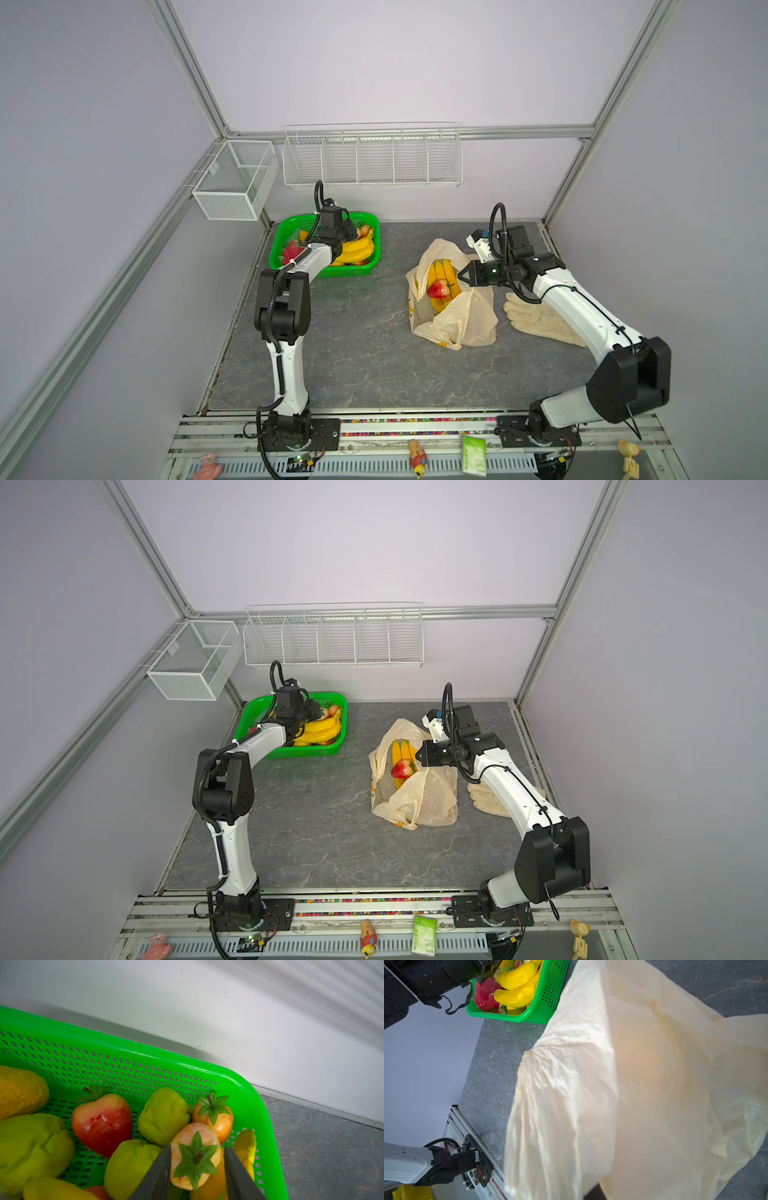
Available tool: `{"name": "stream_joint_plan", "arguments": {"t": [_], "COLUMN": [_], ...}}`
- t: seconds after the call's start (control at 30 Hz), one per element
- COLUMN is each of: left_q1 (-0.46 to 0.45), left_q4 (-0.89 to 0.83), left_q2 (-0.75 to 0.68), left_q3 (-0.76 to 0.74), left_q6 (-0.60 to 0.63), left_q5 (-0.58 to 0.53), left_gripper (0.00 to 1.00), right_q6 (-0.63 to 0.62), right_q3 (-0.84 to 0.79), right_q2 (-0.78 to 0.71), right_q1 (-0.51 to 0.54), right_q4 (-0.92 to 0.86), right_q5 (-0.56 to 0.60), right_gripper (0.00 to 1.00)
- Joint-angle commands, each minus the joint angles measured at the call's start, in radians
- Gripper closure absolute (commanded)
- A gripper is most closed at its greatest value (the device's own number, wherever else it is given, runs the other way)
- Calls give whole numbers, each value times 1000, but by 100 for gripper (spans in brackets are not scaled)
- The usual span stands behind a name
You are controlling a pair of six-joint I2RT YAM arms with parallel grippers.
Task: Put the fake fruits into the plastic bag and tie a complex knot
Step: 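Lower the left gripper and grasp a yellow-pink peach in the basket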
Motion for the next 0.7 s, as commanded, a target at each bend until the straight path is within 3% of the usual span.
{"name": "stream_joint_plan", "arguments": {"t": [0.0,0.27,0.67], "left_q1": [2,4,7], "left_q4": [-16,-63,-108], "left_q2": [42,84,109], "left_q3": [56,108,138], "left_q6": [-23,-2,38], "left_q5": [27,29,54], "left_gripper": [61,71,78], "right_q6": [-19,-18,-18], "right_q3": [-16,-24,-29], "right_q2": [-9,-18,-20], "right_q1": [-6,-5,-5], "right_q4": [-5,-5,-2], "right_q5": [-17,-19,-20], "right_gripper": [94,94,94]}}
